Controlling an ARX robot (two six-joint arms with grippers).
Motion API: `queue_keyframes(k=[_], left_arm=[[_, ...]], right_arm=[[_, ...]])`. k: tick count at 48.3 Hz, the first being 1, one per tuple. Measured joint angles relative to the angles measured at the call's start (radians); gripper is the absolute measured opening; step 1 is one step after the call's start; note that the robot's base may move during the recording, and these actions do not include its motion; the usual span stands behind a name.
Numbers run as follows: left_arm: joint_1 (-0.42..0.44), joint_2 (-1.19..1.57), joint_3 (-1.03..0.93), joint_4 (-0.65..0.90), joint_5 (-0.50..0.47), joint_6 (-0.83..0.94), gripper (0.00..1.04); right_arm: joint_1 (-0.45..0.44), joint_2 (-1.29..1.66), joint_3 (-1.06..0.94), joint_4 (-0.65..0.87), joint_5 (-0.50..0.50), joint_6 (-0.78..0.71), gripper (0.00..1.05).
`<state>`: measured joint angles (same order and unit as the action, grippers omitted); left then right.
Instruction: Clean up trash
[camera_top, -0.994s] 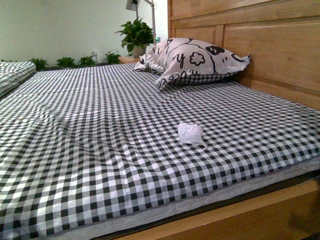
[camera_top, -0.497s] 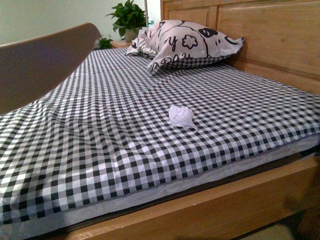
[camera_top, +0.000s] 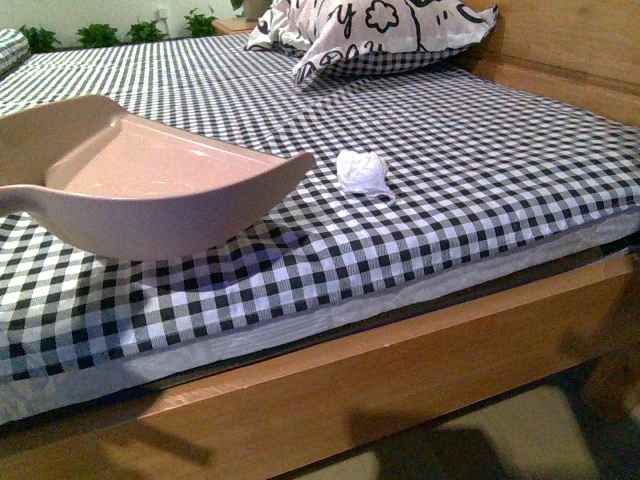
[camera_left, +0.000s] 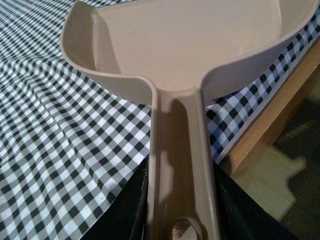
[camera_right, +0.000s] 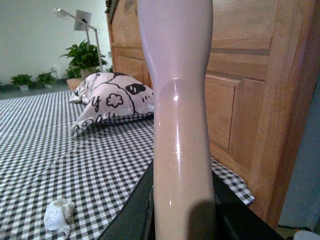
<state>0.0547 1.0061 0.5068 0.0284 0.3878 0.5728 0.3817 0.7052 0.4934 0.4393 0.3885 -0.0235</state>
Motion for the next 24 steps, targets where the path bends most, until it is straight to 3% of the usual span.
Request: queue_keyframes(k=[13, 24], left_arm=[[-0.100, 0.181, 0.134, 0.037, 0.034, 0.024, 0.29], [-0.132, 0.294, 0.212, 0.010, 0.035, 0.057, 0.29]], right_arm=[[0.000, 0.000, 0.000, 0.000, 0.000, 0.000, 0.20], [0.000, 0.000, 0.000, 0.000, 0.000, 0.000, 0.20]])
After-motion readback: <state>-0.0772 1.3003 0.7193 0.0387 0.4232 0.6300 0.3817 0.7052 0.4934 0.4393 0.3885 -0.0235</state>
